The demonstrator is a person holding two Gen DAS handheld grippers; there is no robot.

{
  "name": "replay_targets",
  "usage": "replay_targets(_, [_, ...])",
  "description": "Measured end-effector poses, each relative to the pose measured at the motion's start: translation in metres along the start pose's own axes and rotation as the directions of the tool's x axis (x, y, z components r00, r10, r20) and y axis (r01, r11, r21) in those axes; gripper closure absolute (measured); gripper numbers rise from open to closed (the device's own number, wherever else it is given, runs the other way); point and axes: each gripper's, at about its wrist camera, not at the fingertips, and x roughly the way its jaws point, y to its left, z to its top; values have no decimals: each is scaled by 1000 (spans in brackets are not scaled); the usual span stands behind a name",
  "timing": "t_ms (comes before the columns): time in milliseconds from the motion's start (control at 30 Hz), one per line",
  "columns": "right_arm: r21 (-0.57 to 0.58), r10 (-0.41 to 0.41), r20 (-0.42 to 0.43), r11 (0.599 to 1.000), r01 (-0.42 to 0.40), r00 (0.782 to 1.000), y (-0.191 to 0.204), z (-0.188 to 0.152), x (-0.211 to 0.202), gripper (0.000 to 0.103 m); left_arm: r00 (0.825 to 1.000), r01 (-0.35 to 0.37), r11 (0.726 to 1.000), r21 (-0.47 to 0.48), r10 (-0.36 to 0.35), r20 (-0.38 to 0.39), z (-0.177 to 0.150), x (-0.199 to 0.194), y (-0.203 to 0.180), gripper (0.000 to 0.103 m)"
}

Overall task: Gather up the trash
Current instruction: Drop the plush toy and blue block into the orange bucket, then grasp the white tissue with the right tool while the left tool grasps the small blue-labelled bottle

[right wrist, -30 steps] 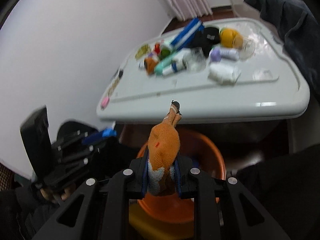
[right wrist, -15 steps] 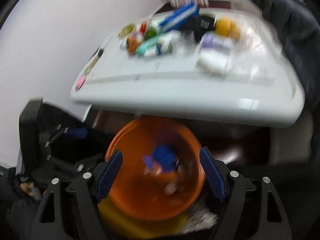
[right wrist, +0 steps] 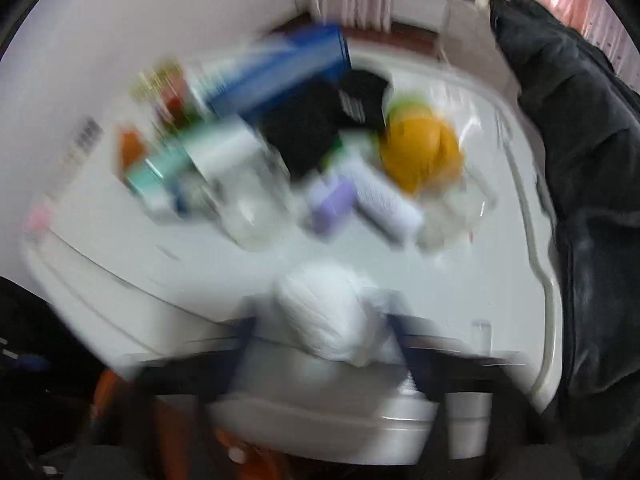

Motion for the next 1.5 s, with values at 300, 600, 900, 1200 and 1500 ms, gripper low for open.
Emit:
replay_targets(300, [235, 134, 126, 959, -161, 983, -49, -12, -35, 90, 984, -48, 972, 228, 7, 179, 80, 3, -27, 11])
replay_targets(600, [311, 184, 186, 921, -235, 965, -71, -22, -48, 88, 987, -95, 907, 411, 33, 155, 151, 66, -30, 11])
replay_targets(900, [292, 241, 191, 911, -290, 951, -59, -14, -45, 87, 992, -65, 906, 417, 14, 124, 168, 103, -28, 41])
replay_targets(1200, [314, 243, 204, 901, -298, 948, -61, -13, -45, 87, 989, -29, 961, 274, -13, 150, 152, 95, -24, 67])
replay_targets(1500, [311, 241, 216, 901, -301, 946, -61, -14, -48, 87, 986, -47, 979, 197, 14, 166, 133, 82, -13, 79])
